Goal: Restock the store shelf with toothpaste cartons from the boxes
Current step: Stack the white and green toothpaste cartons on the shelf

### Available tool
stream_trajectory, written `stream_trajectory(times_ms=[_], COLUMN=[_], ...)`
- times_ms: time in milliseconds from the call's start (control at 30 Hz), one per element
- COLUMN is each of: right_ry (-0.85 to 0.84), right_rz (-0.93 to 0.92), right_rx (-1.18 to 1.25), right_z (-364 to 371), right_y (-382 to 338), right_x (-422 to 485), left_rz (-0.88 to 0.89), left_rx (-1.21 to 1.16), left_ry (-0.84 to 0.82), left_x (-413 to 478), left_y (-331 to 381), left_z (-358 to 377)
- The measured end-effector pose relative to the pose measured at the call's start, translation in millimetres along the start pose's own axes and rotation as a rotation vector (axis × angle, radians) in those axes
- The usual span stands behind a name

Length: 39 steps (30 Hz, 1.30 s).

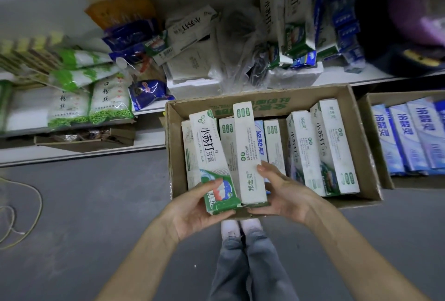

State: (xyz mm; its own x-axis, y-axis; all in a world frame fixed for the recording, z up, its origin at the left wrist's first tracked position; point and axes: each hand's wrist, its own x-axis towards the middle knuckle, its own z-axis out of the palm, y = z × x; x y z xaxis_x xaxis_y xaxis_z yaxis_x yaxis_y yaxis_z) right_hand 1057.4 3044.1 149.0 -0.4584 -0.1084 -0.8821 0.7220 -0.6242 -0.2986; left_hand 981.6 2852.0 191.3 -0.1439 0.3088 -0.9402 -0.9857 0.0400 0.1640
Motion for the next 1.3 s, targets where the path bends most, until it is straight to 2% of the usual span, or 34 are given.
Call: stream_trajectory(times_ms=[133, 500, 667, 933, 1100, 1200, 1300], right_ry=[-0.067, -0.273, -0.384, -0.397, -0.333, -0.369, -0.454], right_rz=[-0.097, -0.308, -0.462, -0.86, -1.112, -1.185, -1.158], right_rx=[0.052, -0.201, -0.281, -0.263, -0.304, -0.341, -0.202], right_z=[8.6, 24.8, 18.7, 27.9, 40.8, 53.2, 68.1], right_y=[4.4, -13.4, -20.9, -43.2, -67.4, -74.4, -82.6], right_x=[-37.3, -181.2, -264.3, -385.1, -441.7, -469.8, -491.6], left_rz=[0.143, 0.486, 0.605, 0.849, 1.039, 1.095, 1.123], left_rx=[0.081, 0.214, 0.218, 0.315, 0.37, 0.332, 0.193], left_ry=[-0.042, -0.076, -0.124, -0.219, -0.195, -0.169, -0.179], left_x=[-31.3, -152.5, -215.4, -315.9, -376.2, -401.0, -420.0], left_y=[-7.9, -43.8, -69.0, -78.1, -71.4, -66.4, -63.3], left_z=[12.1, 64.5, 101.0, 168.0, 202.4, 212.8, 219.1])
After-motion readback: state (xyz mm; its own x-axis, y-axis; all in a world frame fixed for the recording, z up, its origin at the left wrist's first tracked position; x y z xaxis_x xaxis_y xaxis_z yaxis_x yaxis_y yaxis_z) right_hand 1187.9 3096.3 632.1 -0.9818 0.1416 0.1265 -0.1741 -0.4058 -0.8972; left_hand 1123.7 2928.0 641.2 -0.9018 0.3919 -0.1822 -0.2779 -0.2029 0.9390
